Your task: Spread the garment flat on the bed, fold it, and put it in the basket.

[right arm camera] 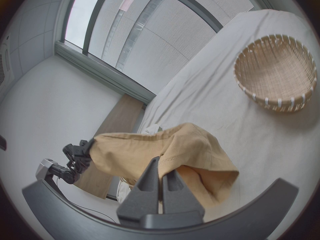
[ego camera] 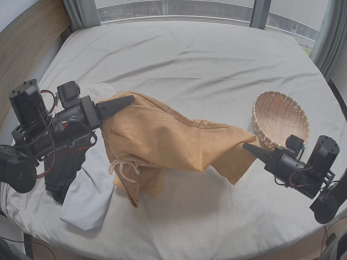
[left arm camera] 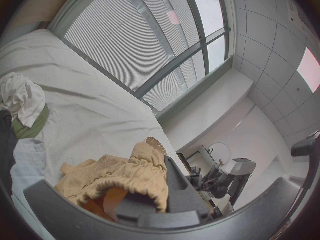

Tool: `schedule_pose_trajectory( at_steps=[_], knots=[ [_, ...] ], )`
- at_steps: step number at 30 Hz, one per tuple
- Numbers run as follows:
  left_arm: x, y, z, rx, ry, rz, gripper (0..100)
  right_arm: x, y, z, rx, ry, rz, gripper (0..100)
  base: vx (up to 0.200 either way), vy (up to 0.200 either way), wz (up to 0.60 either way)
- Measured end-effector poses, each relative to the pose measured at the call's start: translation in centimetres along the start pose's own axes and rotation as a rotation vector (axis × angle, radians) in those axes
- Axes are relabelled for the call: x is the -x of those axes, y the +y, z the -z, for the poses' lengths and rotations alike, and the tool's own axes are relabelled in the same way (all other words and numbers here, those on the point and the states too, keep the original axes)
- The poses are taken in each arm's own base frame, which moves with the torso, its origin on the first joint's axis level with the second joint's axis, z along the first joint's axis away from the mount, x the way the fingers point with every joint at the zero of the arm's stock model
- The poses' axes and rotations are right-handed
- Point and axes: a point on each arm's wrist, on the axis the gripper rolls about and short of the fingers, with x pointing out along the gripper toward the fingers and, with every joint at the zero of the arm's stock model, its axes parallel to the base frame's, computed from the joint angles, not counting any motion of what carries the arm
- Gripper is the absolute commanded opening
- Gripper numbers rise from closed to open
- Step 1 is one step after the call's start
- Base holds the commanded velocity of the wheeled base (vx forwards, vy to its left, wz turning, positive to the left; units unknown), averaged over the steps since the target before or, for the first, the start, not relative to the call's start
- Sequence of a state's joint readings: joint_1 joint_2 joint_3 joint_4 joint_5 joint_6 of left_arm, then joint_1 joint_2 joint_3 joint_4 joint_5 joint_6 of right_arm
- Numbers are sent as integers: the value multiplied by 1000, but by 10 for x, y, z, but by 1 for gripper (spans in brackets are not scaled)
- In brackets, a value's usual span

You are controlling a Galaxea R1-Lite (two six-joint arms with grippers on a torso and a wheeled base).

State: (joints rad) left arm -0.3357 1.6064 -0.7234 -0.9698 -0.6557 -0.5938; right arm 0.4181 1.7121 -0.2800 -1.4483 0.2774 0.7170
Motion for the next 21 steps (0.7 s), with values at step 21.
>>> schedule_pose_trajectory(
  at_steps=[21],
  knots=[
    [9, 34, 61, -235, 158, -60, 0, 20, 7, -12, 87, 82, 82, 0, 0, 0, 0]
  ],
)
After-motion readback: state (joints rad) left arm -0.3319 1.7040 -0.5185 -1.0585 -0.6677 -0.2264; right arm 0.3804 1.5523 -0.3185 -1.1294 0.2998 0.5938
